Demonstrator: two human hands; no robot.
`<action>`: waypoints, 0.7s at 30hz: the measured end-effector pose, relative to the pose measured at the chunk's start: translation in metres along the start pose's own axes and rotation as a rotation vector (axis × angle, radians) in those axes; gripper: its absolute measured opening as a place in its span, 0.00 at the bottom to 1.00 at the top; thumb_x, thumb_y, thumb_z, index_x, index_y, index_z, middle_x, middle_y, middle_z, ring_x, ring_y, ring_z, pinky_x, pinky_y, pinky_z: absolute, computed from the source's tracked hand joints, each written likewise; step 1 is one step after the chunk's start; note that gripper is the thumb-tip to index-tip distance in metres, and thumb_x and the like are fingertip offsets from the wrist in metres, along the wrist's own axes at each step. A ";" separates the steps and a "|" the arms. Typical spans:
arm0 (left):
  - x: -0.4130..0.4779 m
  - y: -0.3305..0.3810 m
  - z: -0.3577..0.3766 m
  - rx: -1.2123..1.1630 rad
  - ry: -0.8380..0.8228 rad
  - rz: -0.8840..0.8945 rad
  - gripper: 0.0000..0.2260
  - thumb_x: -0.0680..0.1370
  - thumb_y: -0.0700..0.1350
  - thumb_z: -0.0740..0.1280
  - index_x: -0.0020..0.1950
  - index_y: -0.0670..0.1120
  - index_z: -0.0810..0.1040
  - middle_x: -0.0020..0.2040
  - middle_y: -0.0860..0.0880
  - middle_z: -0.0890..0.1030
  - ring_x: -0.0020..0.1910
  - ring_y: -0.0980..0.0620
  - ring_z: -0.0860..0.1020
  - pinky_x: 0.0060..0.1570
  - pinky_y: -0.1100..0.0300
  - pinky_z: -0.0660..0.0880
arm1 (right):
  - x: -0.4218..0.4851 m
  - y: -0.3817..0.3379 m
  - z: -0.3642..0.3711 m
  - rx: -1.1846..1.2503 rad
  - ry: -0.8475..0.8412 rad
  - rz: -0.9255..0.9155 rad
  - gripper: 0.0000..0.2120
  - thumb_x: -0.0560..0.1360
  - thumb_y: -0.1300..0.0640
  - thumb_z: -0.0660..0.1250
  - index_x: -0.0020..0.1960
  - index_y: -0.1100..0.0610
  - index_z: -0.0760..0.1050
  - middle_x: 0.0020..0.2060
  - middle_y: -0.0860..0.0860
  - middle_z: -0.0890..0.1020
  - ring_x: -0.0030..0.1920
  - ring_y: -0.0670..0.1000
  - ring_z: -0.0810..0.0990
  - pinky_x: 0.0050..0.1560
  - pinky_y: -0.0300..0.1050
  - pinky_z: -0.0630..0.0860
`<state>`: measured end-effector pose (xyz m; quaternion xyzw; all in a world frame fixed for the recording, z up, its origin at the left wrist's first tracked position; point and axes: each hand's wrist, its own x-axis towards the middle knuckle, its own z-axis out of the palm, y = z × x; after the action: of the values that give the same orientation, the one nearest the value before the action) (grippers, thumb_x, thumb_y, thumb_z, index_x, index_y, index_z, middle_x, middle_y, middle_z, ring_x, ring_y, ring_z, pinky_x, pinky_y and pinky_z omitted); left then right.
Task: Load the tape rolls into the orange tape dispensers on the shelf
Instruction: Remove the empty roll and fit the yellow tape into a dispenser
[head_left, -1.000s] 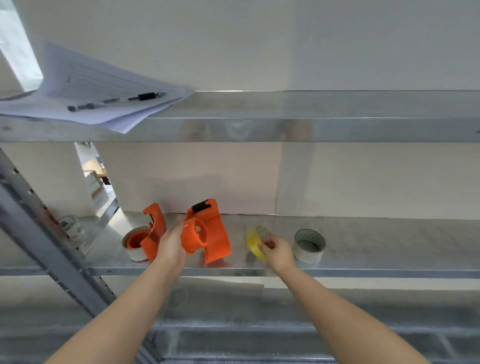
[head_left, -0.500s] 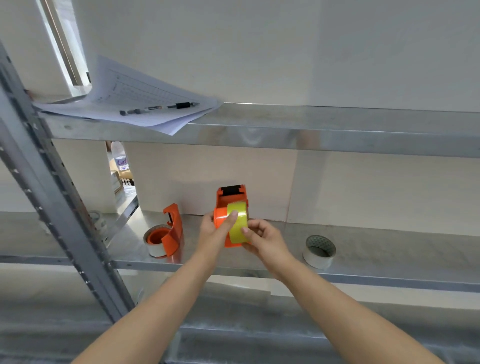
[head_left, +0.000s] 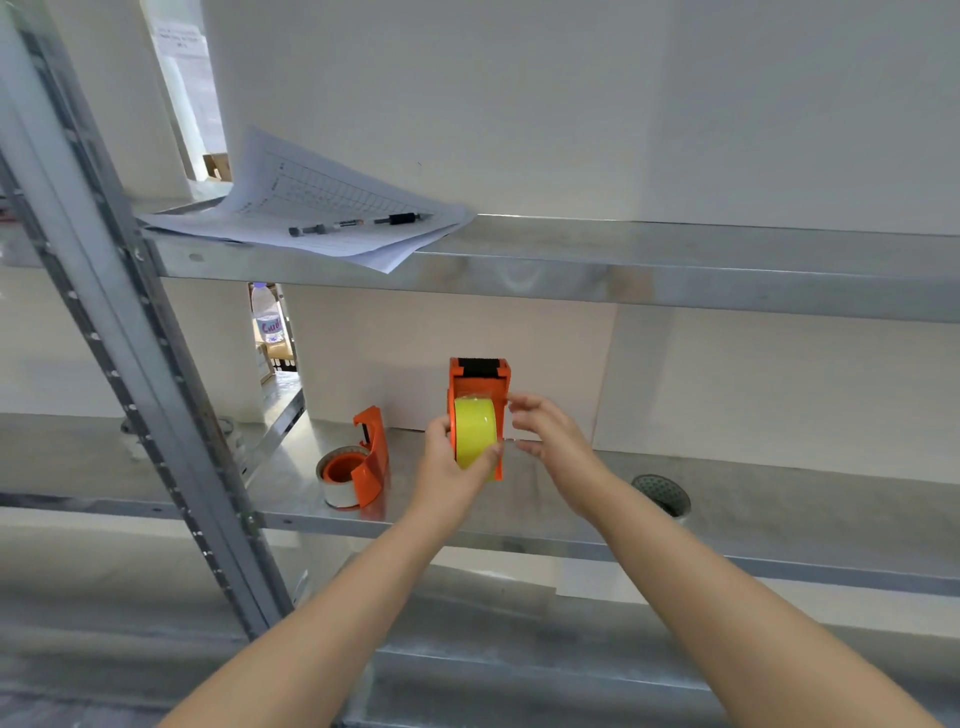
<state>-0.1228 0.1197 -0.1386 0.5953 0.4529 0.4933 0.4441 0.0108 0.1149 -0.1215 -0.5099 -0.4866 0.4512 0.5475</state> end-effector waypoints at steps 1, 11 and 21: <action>-0.002 0.000 0.000 0.007 -0.007 0.015 0.20 0.72 0.43 0.71 0.60 0.45 0.67 0.46 0.56 0.74 0.44 0.60 0.76 0.37 0.72 0.74 | 0.003 -0.005 0.002 -0.067 0.010 -0.016 0.10 0.77 0.57 0.60 0.56 0.51 0.75 0.54 0.48 0.76 0.51 0.42 0.75 0.53 0.39 0.72; -0.010 0.001 0.003 0.060 -0.057 0.070 0.17 0.71 0.39 0.70 0.54 0.47 0.67 0.46 0.49 0.74 0.40 0.55 0.74 0.34 0.70 0.71 | 0.025 -0.028 0.014 -0.466 0.008 -0.065 0.05 0.73 0.60 0.66 0.46 0.60 0.79 0.40 0.50 0.80 0.43 0.47 0.76 0.40 0.35 0.71; -0.006 -0.007 -0.003 0.081 -0.014 -0.006 0.15 0.68 0.38 0.71 0.50 0.46 0.70 0.37 0.53 0.75 0.30 0.60 0.74 0.26 0.74 0.68 | 0.030 -0.043 0.009 -0.489 -0.083 -0.094 0.04 0.70 0.66 0.68 0.43 0.58 0.79 0.37 0.57 0.81 0.36 0.47 0.78 0.37 0.33 0.73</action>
<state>-0.1275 0.1150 -0.1461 0.6148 0.4712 0.4691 0.4242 0.0050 0.1431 -0.0760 -0.5851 -0.6264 0.3145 0.4078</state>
